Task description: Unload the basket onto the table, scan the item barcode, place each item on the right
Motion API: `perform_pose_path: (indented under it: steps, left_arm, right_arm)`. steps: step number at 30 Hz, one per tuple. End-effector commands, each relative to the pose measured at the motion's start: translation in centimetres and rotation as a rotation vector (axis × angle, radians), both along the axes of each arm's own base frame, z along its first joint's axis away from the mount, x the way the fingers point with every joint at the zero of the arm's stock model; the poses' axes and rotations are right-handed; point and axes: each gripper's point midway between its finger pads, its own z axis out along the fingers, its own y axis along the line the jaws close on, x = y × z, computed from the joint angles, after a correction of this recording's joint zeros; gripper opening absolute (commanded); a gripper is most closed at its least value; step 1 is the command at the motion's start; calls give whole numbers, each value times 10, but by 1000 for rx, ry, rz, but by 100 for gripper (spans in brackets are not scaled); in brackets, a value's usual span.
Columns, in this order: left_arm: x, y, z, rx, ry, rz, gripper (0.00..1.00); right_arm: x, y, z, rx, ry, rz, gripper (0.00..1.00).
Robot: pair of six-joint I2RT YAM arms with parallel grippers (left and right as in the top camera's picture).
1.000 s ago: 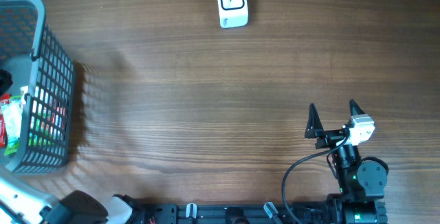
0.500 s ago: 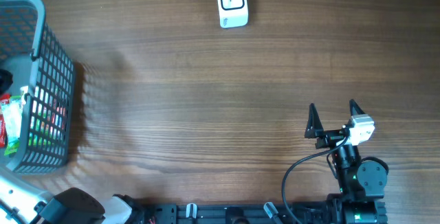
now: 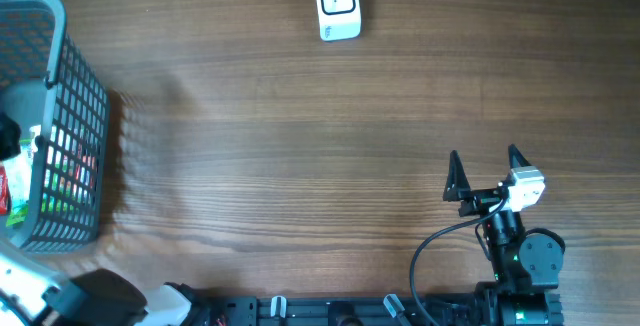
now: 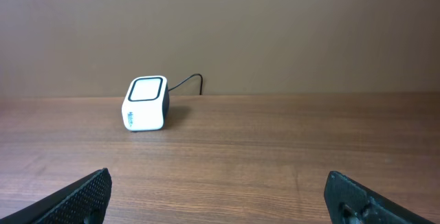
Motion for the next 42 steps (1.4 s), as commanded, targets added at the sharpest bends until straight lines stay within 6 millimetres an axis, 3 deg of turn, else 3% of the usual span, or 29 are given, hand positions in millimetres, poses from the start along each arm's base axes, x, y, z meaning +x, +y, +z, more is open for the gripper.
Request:
perform_pose_path:
  steps: [1, 7, 14, 22, 28, 38, 42]
  left_arm:
    - [2, 18, -32, -12, 100, -101, 100]
    - [7, 31, -82, -124, 182, -152, 99]
    - [8, 22, -135, -256, 244, -233, 96]
    - [9, 20, -177, -281, 245, -236, 96]
    - [16, 22, -192, -260, 216, -243, 100]
    - [32, 12, -194, -284, 144, -278, 100]
    - [31, 8, -204, -289, 149, -282, 99]
  right_arm:
    - [-1, 2, 2, -10, -10, 14, 100]
    - [-1, 2, 2, -11, -10, 14, 100]
    - [-1, 2, 2, -11, -10, 14, 100]
    - [-1, 2, 2, -10, -10, 14, 100]
    - [-1, 2, 2, -11, -10, 14, 100]
    - [-1, 2, 2, -10, -10, 14, 100]
    - [-1, 2, 2, -11, -10, 14, 100]
